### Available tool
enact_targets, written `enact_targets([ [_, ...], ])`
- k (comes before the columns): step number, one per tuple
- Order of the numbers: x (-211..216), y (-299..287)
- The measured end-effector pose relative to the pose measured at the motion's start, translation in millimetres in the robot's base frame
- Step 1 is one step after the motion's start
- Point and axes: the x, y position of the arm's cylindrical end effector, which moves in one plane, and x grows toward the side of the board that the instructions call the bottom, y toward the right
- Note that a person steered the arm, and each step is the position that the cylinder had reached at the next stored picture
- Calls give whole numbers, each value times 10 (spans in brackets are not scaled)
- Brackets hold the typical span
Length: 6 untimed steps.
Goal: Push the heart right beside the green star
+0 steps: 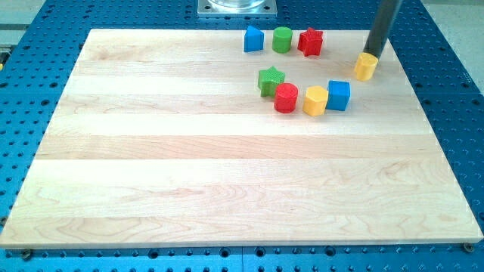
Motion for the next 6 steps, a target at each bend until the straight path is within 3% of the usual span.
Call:
enact_targets([
  [1,309,162],
  [2,363,-470],
  [4,573,-465],
  [5,591,-1340],
  [6,750,-1488],
])
